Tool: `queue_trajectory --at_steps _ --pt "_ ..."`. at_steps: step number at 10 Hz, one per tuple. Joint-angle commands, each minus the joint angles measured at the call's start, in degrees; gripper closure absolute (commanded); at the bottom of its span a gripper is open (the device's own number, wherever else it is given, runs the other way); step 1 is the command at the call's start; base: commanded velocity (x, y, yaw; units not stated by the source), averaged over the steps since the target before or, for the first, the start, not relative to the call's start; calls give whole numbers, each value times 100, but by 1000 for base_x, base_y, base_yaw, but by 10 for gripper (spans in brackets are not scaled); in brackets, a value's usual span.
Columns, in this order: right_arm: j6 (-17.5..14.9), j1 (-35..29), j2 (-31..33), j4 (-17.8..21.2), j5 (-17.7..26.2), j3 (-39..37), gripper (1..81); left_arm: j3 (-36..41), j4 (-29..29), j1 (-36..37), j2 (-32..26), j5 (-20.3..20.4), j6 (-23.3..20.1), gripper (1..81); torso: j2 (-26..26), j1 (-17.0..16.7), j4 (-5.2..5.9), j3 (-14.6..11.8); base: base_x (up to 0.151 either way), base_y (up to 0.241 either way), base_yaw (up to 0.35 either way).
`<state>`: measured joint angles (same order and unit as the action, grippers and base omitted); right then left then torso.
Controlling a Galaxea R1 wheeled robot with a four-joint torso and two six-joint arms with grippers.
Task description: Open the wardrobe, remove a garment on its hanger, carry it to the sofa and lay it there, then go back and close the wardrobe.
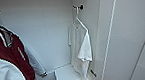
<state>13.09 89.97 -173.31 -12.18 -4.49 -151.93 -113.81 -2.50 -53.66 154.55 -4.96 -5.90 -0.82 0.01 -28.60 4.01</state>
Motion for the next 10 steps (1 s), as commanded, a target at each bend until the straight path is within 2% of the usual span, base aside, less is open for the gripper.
queue_trajectory --at_steps 1,4,6,8,10 --pt "9 -237 -22 23 299 -2 10 570 373 1115 -187 -321 89 10 0 0 0 0 0 0 0" --pt "18 -237 -30 23 299 -2 10 1054 425 1765 -293 -585 387 10 0 2 0 2 0 0 0" --pt "18 -237 -30 31 299 -2 10 983 426 2353 -161 -725 731 10 2 2 0 2 0 0 0" --pt "18 -237 -30 48 299 6 10 781 426 3125 67 -1024 1178 10 2 5 0 2 0 0 0" --pt "18 -237 -30 40 299 -2 10 720 426 3892 138 -1147 1800 10 2 7 0 4 0 0 0"
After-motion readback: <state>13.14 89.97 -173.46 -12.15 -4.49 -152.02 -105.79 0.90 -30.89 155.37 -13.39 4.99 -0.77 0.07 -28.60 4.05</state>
